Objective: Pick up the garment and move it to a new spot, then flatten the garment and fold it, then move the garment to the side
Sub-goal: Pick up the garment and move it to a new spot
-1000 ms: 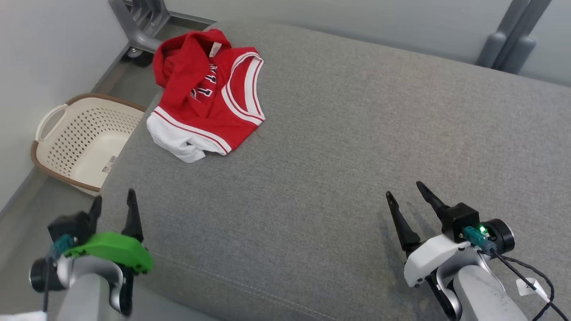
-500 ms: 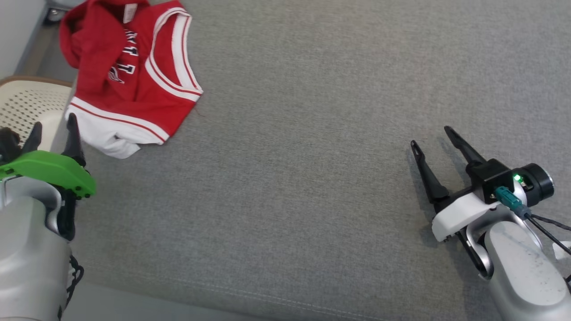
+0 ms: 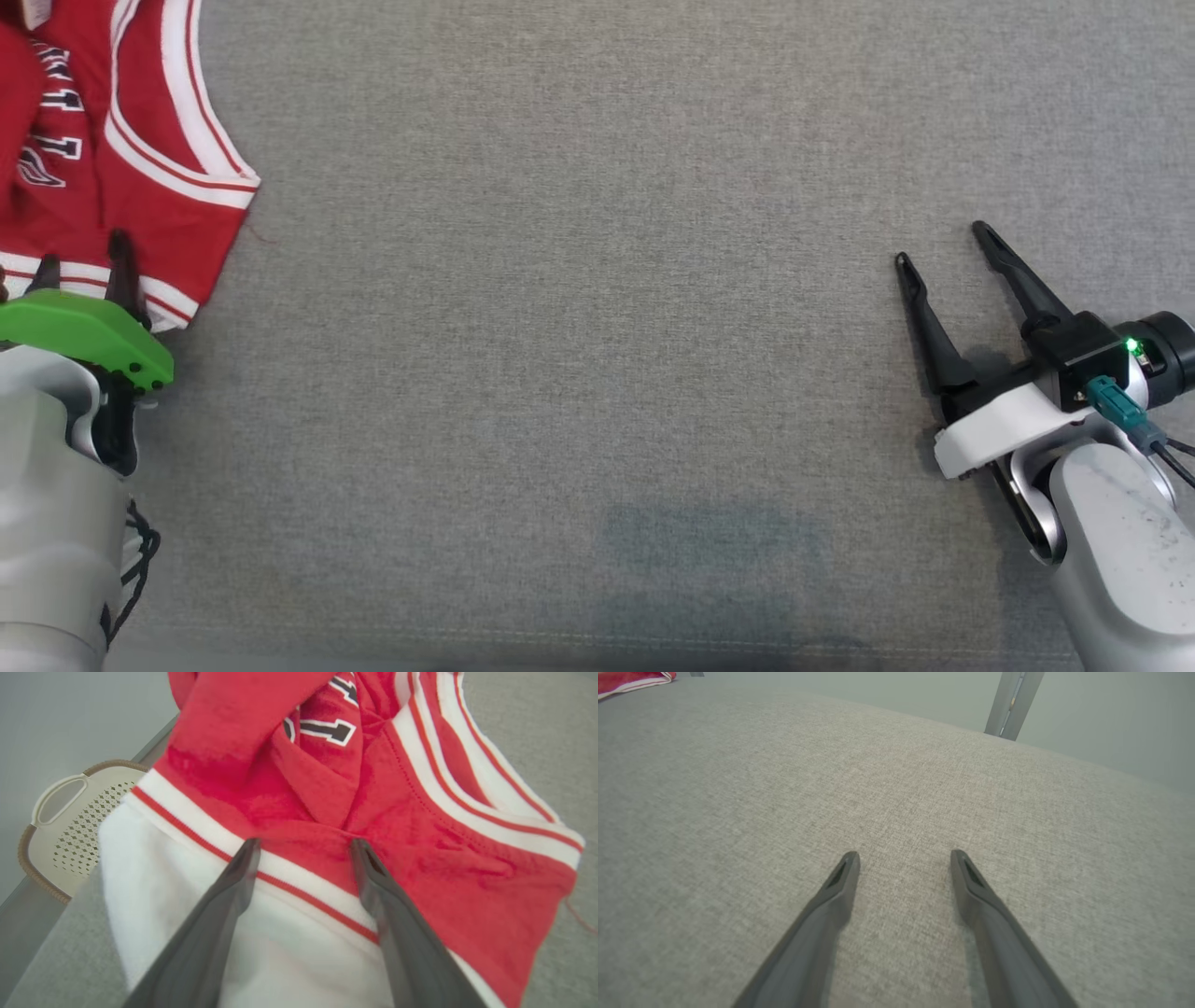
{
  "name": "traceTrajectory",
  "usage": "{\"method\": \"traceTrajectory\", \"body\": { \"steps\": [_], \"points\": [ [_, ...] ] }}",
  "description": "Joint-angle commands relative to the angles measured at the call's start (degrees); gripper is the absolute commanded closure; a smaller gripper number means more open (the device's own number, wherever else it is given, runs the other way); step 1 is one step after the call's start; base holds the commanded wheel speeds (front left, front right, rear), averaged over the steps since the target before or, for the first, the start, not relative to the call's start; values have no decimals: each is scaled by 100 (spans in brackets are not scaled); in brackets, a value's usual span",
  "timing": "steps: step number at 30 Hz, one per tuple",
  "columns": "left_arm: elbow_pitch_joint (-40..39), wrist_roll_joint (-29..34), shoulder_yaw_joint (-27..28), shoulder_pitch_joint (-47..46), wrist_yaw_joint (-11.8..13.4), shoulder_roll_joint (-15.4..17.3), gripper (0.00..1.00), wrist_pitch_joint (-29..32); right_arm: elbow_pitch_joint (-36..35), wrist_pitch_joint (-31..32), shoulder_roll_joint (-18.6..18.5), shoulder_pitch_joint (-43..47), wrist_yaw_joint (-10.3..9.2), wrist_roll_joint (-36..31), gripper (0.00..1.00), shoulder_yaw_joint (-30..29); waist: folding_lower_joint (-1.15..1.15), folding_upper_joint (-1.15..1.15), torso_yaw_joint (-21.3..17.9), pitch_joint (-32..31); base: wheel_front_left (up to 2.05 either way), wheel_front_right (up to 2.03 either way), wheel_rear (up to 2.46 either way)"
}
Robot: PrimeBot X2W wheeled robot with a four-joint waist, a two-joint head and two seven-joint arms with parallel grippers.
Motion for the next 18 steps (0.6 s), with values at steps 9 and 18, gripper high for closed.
{"method": "traceTrajectory", "body": {
  "steps": [9,18],
  "points": [
    [285,-504,-125,-123,-35,-484,100,719,148,36,-22,56,-10,22,0,-102,0,0,-316,255,0,0,0],
    [-682,-1003,-753,166,-42,-626,100,710,163,15,347,-79,-5,166,0,-37,0,0,-421,-66,0,0,0]
  ]
}}
